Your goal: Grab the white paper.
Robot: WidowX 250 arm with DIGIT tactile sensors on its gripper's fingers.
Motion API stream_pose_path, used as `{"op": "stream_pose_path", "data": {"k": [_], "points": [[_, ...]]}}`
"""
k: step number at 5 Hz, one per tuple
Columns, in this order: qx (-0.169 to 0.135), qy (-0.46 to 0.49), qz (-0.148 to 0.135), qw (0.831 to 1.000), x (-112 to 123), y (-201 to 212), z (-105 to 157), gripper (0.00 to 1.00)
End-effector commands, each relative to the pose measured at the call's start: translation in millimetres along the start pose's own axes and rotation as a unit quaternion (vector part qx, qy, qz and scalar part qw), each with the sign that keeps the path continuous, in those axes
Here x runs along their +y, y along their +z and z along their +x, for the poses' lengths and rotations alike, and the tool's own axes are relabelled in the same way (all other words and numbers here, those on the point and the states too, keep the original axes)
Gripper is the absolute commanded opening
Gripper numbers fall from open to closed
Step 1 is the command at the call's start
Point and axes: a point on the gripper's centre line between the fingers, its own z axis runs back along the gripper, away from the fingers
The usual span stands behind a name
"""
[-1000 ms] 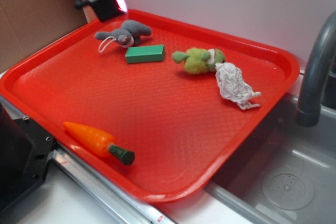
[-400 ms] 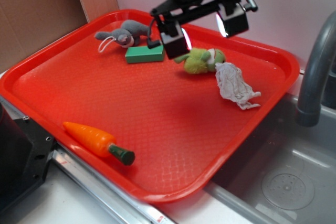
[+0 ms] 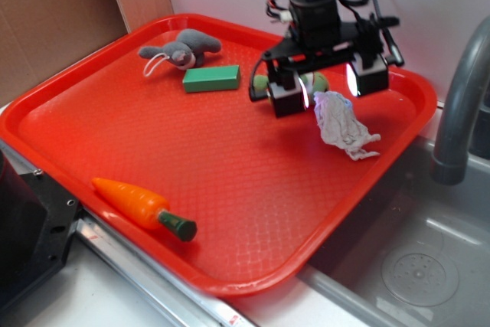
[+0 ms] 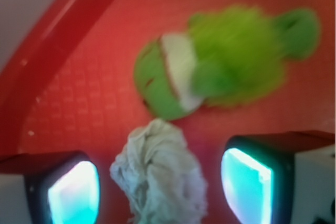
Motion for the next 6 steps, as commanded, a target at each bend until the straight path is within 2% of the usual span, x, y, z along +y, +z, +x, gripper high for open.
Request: {"op": "stream_pose_path", "data": {"k": [1,2,3,4,5,6], "points": [[0.008,-0.025,-0.017,1.0,-9.9,-0.3,-4.2,0.95],[-0.001,-0.018,-0.015,1.0,-7.9,1.0,-4.6,0.0],[0.004,-0.016,-0.017,1.0,-6.5,2.4,-2.0,0.0],[0.01,-0.056,-0.012,0.998,-1.2,19.0,8.8,0.0],[0.031,-0.172,0.008,0.985,8.8,52.3,19.9,0.0],[0.053,-0.238,0.002,0.97,26.0,85.2,30.7,0.0]]}}
